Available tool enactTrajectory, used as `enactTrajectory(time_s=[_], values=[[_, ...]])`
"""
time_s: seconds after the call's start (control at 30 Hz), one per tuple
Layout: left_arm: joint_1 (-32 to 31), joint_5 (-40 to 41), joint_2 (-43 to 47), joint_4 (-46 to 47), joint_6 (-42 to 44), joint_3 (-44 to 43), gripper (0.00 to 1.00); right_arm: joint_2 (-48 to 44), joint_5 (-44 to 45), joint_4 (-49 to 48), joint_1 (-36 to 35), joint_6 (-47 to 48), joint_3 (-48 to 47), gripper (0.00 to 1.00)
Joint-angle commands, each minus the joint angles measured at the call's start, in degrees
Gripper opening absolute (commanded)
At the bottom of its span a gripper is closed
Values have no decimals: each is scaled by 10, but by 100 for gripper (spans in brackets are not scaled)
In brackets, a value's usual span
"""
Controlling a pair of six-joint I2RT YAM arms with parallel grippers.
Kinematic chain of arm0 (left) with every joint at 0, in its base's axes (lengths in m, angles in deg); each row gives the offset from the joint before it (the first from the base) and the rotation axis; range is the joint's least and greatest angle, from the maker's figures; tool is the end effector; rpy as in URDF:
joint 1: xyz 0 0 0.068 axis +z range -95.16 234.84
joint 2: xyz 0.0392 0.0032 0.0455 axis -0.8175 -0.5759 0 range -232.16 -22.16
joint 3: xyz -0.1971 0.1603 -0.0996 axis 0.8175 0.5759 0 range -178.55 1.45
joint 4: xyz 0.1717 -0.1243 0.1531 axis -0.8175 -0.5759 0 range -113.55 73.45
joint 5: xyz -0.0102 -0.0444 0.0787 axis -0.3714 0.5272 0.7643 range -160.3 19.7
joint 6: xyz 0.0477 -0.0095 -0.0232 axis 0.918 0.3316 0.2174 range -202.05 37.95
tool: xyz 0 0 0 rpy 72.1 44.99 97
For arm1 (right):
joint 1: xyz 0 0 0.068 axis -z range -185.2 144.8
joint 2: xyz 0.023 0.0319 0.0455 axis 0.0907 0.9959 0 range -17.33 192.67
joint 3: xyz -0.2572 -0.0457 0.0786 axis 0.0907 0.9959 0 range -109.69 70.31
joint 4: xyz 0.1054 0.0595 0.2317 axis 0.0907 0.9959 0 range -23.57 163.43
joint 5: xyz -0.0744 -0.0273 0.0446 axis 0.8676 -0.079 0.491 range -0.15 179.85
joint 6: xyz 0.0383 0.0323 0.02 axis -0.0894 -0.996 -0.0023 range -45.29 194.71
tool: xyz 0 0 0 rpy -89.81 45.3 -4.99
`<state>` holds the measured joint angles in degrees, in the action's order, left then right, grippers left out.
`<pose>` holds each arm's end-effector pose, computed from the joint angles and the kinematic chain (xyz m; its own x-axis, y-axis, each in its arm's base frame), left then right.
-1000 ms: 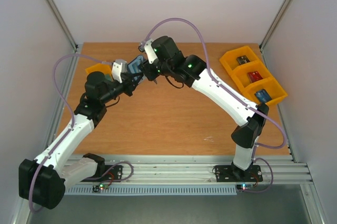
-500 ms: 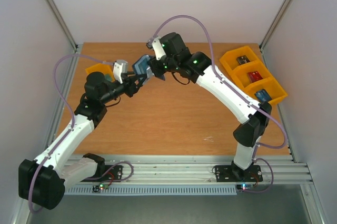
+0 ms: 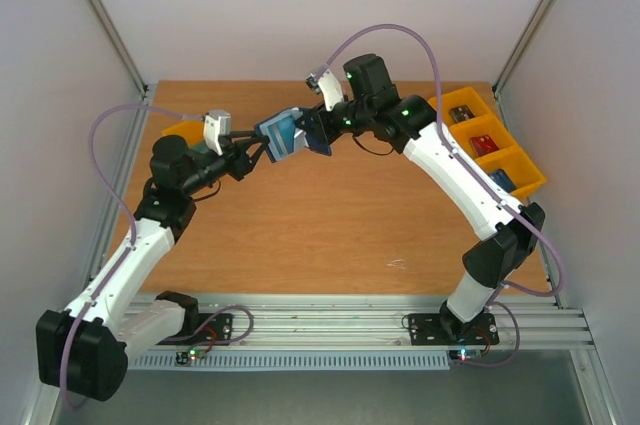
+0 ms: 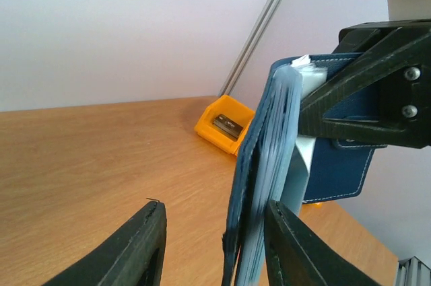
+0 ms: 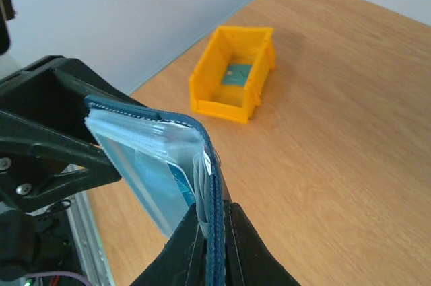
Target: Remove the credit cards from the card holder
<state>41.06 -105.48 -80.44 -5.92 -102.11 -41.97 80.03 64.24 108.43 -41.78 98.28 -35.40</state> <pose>0.2245 -0.0762 0.3257 -0.3255 -0.2088 -0.9222 0.6824 0.6232 -0.3820 0.2927 0.2362 0.4114 -0.0774 -0.5065 -0.8588 -0.9353 0.3352 -0.1133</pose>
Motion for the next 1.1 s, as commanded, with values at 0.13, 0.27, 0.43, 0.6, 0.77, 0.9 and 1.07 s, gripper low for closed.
enactTrajectory(time_s=[0.13, 0.27, 0.43, 0.6, 0.77, 0.9, 1.07], values=[[5, -6, 12, 30, 8, 9, 38, -24, -115, -31, 9, 15, 2, 1], [9, -8, 14, 32, 6, 11, 37, -29, -149, -28, 20, 18, 1, 1], [12, -14, 14, 33, 10, 13, 42, -33, -185, -18, 24, 30, -1, 1], [11, -110, 13, 73, 25, 13, 54, -29, -237, -16, 24, 31, -2, 1], [11, -153, 12, 85, 12, 13, 63, -28, -257, -16, 24, 31, -6, 1], [11, -152, 14, 92, 7, 13, 33, -28, -290, -10, 25, 41, -7, 1], [11, -158, 17, 88, 4, 13, 0, -33, -281, -6, 29, 49, -2, 4]])
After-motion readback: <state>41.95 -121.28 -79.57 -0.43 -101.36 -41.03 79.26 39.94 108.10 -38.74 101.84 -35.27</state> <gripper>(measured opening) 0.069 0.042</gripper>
